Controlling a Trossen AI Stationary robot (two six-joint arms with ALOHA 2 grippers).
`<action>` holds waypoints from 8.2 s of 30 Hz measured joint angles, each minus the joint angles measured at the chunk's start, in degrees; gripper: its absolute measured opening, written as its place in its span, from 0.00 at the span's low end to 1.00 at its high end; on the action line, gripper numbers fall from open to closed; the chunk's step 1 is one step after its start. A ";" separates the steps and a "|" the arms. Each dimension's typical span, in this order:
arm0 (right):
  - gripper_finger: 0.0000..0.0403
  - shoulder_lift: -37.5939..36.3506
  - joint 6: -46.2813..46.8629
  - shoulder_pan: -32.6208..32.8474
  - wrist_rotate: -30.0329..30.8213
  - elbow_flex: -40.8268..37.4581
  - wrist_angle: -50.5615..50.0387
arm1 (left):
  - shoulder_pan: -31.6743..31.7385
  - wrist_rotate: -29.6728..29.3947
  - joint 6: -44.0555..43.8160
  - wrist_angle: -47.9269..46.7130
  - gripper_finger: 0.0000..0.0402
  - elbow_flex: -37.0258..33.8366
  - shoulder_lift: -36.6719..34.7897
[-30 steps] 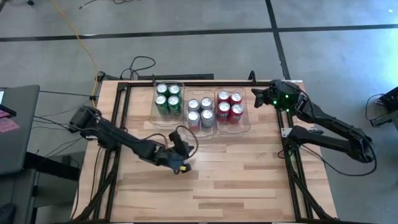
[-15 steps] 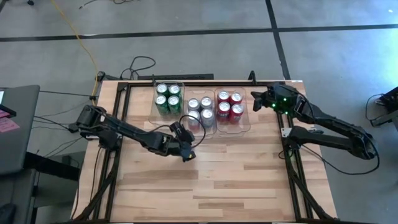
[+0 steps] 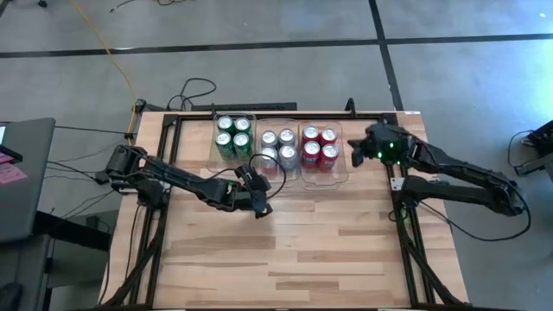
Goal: Sort soda cans
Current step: Adjust the transparent bins, then return to Home Position
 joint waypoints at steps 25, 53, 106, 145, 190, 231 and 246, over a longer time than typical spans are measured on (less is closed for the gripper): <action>0.00 2.57 13.53 47.73 20.49 -9.25 1.99 | -8.33 -9.79 -12.28 -20.04 0.00 -0.04 -18.43; 0.00 9.00 8.49 41.86 16.43 -7.38 5.55 | -10.83 -12.35 -15.52 -22.57 0.00 -0.04 -20.17; 0.01 -23.82 -23.80 43.58 2.45 -12.82 23.64 | -8.27 6.18 11.46 10.67 0.00 -34.99 -64.12; 0.01 -33.48 -21.56 39.10 2.55 -21.22 24.28 | -6.26 7.75 11.84 13.39 0.00 -41.21 -67.40; 0.01 -37.68 -14.60 25.27 -11.94 -28.10 26.07 | 0.44 14.61 11.98 11.53 0.00 -56.46 -91.94; 0.08 -37.63 -3.86 25.31 -11.13 -30.99 24.27 | -0.03 24.65 21.33 19.75 0.00 -58.66 -96.22; 0.09 -37.44 -3.90 25.31 -11.06 -31.04 23.08 | -0.01 22.85 9.81 17.05 0.00 -58.64 -95.45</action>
